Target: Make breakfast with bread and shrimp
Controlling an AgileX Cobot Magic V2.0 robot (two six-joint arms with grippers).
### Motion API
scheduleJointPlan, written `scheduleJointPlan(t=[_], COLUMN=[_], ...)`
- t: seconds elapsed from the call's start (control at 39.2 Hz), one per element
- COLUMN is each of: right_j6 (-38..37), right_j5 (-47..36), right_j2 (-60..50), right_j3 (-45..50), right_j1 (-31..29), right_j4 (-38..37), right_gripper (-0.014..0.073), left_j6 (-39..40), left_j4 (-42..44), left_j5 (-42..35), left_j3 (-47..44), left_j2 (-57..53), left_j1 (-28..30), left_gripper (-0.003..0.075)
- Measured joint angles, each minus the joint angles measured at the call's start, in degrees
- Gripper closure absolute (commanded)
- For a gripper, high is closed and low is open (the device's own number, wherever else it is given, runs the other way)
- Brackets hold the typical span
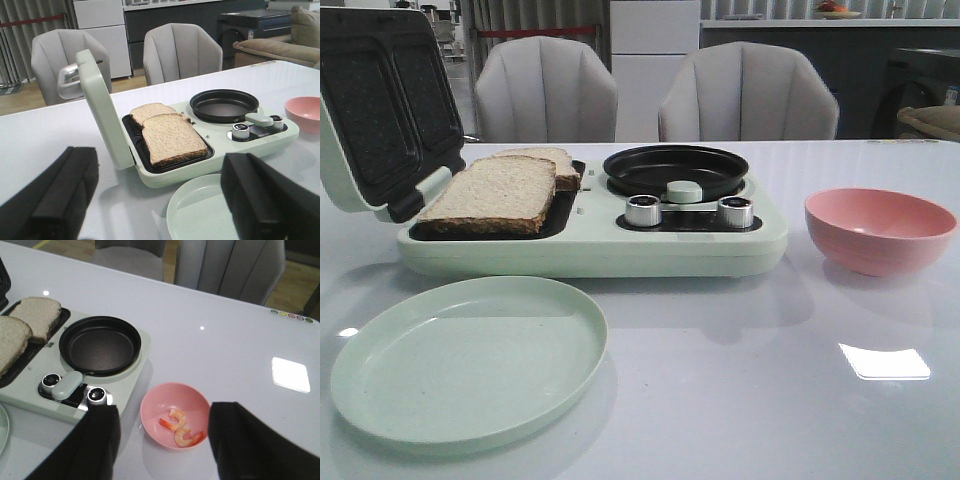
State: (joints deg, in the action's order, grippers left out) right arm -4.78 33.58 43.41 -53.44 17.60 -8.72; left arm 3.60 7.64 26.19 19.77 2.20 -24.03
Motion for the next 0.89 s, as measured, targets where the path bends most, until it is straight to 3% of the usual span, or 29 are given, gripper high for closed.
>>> scheduleJointPlan(t=[0.66,0.89], right_j6=[-0.70,-0.70], right_j5=[-12.05,-13.33], right_j2=[-39.34,-42.64], right_j3=[32.69,38.97], right_j1=[-0.08,-0.08], right_j4=[4.73,4.77], right_gripper=[0.0104,0.0104], left_j6=[0.00,0.00], left_j4=[0.00,-0.56], left_j5=[0.00,0.00], left_j3=[0.00,0.00], left_j2=[0.00,0.00], left_j1=[0.00,0.00], left_gripper=[0.0155,0.0155])
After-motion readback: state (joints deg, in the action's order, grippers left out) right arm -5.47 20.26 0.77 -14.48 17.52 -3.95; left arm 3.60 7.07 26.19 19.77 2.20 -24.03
